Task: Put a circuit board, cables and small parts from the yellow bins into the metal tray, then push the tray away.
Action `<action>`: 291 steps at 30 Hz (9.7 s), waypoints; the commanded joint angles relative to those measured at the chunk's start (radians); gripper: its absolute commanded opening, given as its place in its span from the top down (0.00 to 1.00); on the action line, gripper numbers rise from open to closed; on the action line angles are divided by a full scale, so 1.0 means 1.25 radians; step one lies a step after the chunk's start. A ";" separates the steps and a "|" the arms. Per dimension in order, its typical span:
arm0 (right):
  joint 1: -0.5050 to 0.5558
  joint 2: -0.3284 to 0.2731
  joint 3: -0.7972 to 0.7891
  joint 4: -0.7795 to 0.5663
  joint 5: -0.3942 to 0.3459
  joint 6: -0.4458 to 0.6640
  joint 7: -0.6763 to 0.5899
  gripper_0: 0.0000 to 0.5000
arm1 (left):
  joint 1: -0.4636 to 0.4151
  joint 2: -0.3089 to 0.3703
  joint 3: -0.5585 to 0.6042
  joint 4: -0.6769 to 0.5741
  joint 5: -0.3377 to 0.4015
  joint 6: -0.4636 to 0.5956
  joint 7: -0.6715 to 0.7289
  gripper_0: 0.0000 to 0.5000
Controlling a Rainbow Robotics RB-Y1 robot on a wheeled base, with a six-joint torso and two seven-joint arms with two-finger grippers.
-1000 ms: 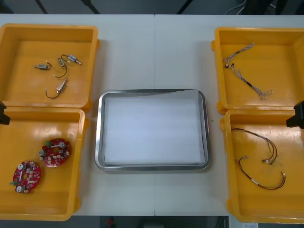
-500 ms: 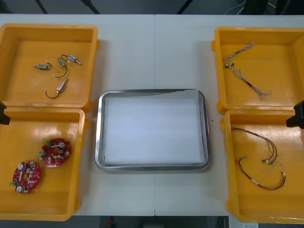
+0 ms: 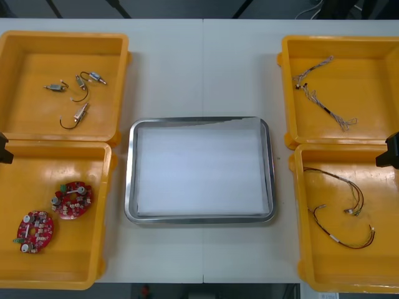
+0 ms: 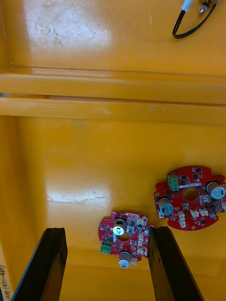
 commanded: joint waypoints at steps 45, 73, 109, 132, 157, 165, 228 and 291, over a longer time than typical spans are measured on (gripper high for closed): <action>0.011 0.002 -0.023 -0.023 0.005 -0.003 0.027 0.00 | 0.013 -0.004 -0.002 -0.001 0.006 -0.006 -0.014 0.00; 0.011 0.002 -0.023 -0.023 0.005 -0.003 0.027 0.00 | 0.013 -0.004 -0.002 -0.001 0.006 -0.006 -0.014 0.00; 0.070 -0.049 0.037 -0.008 -0.058 -0.157 0.448 0.00 | 0.054 -0.027 -0.022 0.046 0.023 -0.055 -0.006 0.00; 0.163 -0.110 0.214 0.040 -0.001 -0.519 0.650 0.00 | 0.263 -0.049 0.137 0.084 0.043 -0.119 0.035 0.00; 0.137 -0.111 0.274 0.099 0.023 -0.627 0.675 0.00 | 0.373 -0.148 0.117 0.005 -0.120 -0.232 0.057 0.00; 0.135 -0.111 0.286 0.115 0.020 -0.654 0.678 0.00 | 0.368 -0.165 0.094 0.009 -0.118 -0.261 0.089 0.00; 0.055 -0.117 0.279 0.129 -0.041 -0.553 0.683 1.00 | 0.297 -0.179 -0.066 0.011 -0.203 -0.331 0.352 0.00; -0.058 -0.087 -0.063 -0.143 -0.263 0.020 0.336 1.00 | 0.296 0.002 0.215 -0.131 -0.019 -0.113 0.347 1.00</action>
